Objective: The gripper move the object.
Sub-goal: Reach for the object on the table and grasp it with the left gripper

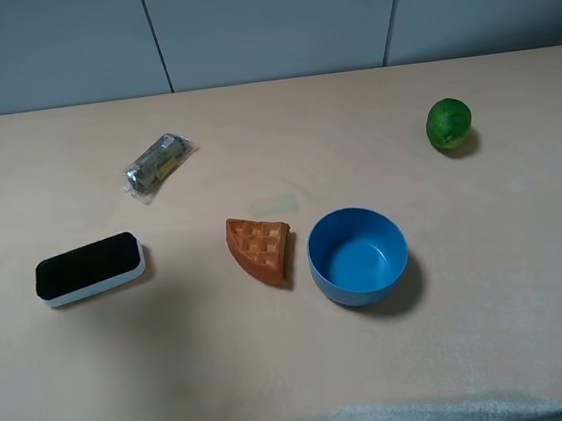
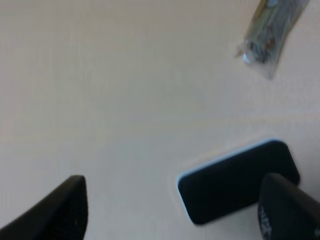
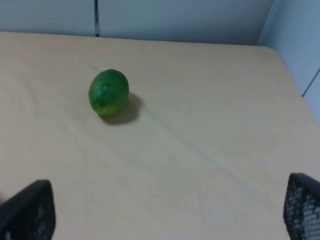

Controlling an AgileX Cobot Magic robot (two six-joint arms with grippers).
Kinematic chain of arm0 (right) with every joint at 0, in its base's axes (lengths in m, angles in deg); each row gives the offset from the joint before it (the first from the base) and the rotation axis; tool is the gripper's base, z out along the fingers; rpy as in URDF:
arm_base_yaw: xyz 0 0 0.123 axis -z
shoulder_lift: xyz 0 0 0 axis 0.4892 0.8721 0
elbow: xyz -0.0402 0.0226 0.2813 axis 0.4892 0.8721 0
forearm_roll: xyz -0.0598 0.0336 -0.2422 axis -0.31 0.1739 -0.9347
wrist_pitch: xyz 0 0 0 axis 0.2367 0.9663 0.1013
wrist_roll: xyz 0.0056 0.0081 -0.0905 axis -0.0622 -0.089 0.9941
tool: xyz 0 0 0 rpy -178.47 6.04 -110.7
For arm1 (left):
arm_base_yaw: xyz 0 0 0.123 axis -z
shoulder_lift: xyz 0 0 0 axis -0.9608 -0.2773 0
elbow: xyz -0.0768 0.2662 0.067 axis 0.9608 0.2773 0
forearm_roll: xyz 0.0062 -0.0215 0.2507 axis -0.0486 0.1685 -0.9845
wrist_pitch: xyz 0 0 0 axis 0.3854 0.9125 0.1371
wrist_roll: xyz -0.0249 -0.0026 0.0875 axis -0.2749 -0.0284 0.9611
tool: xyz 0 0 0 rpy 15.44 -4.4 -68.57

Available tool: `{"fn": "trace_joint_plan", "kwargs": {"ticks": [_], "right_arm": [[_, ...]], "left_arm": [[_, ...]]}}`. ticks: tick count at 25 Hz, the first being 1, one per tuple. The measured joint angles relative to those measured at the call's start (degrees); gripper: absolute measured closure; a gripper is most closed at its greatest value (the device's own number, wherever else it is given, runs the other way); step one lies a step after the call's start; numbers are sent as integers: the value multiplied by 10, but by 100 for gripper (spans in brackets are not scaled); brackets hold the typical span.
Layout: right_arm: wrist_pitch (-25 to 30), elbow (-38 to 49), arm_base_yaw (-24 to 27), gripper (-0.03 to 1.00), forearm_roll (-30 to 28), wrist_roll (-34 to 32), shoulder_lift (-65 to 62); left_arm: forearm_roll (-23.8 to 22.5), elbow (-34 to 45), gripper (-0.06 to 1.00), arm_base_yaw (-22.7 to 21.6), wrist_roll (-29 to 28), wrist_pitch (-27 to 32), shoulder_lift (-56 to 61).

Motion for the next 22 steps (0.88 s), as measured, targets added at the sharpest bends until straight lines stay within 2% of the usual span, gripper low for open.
{"fn": "trace_joint_plan", "kwargs": {"ticks": [5,22], "right_arm": [[0,0,0,27,0,0,0],[0,0,0,27,0,0,0]], "left_arm": [[-3,-39,18,4,18,-33,-96],[-15,-252,18,159,31,-40,-349]]}}
